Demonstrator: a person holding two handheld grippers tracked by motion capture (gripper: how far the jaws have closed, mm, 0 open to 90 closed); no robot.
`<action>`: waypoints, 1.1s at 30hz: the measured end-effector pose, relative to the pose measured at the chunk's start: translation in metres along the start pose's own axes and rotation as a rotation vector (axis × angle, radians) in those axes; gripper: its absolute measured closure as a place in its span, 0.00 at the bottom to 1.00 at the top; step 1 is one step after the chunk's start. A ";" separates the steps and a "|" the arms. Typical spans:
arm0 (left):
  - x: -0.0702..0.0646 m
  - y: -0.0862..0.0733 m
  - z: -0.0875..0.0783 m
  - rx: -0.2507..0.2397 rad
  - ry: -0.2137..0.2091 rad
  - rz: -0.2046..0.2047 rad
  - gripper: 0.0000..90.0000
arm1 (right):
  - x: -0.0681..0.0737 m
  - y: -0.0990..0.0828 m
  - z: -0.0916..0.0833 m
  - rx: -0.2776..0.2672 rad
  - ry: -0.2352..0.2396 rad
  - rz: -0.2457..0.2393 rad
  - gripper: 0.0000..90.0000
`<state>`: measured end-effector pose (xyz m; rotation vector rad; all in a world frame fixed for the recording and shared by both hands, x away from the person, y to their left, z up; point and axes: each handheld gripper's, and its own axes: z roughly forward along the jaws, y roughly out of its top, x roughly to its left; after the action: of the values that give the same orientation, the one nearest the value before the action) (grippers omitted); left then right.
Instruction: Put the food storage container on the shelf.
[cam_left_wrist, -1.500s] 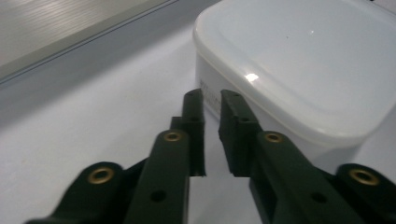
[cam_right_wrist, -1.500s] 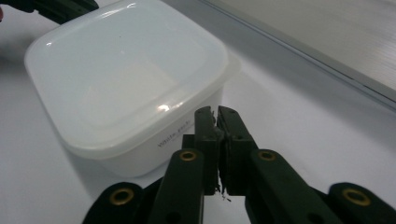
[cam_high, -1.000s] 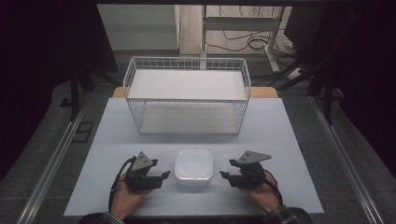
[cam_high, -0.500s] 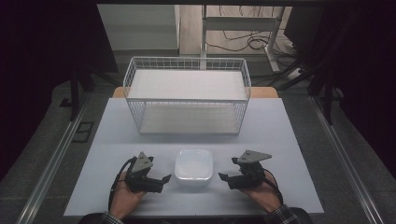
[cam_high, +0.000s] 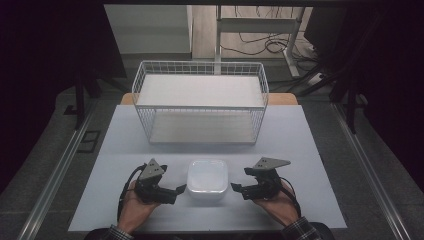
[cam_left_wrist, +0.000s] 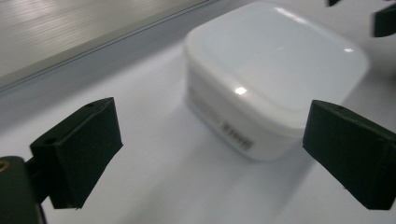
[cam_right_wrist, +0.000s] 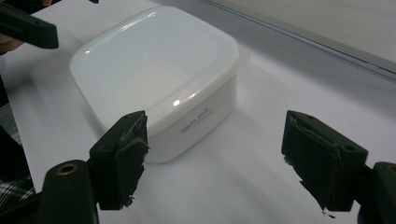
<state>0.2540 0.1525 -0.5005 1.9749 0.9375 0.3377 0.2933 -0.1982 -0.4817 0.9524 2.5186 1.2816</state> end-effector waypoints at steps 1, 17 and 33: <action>-0.001 0.002 0.002 0.005 -0.008 0.008 0.04 | 0.001 0.001 0.001 -0.002 0.000 -0.006 0.25; 0.001 0.023 0.031 0.041 -0.090 -0.017 0.15 | 0.013 0.021 0.027 0.071 0.042 -0.048 0.20; 0.000 0.014 0.045 0.039 -0.225 -0.106 0.17 | 0.011 0.027 0.048 0.134 0.129 0.046 0.13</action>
<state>0.2861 0.1207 -0.5149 1.9423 0.9037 0.0366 0.3172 -0.1479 -0.4898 0.9903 2.7267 1.2372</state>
